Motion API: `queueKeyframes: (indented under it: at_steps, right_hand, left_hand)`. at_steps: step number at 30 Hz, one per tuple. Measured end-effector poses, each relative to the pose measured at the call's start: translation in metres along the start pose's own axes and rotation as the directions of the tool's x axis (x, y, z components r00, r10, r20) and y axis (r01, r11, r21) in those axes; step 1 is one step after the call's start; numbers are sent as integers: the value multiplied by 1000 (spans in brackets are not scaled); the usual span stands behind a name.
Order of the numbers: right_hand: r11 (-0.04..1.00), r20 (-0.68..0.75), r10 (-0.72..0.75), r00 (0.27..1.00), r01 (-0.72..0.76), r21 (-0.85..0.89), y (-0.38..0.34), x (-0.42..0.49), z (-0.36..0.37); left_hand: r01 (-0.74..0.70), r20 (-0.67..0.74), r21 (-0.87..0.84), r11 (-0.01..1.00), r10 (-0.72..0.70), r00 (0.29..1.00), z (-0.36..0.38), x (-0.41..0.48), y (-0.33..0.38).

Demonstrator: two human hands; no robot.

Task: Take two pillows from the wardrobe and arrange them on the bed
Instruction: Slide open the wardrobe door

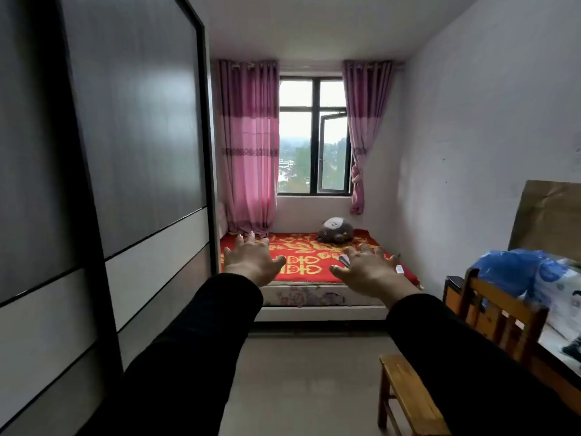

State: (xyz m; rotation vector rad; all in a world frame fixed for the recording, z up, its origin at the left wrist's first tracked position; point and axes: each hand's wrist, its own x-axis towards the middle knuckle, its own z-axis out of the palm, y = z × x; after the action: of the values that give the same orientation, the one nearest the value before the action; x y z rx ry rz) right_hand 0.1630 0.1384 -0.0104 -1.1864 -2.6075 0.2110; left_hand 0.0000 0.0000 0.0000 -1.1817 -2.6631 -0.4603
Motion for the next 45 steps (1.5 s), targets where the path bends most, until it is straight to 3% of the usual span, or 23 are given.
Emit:
queueKeyframes:
  at_steps: [13, 23, 35, 45]
  right_hand:
    - [992, -160, -66, 985, 47, -117, -29, 46, 10]
    - [975, -238, -159, 958, 114, -190, -33, 144, 37]
    - [938, -231, -340, 912, 309, -158, -38, 381, 88]
    - [879, -161, -477, 864, 470, -83, -99, 558, 181]
  left_hand:
    - [-54, -66, 87, 995, 59, 996, 6, 41, -30]
    - [-52, -111, 33, 998, 55, 992, 45, 130, -23]
    - [92, -240, 75, 993, -72, 968, 118, 335, -27]
    - [221, -253, 168, 961, -174, 952, 182, 487, -106]
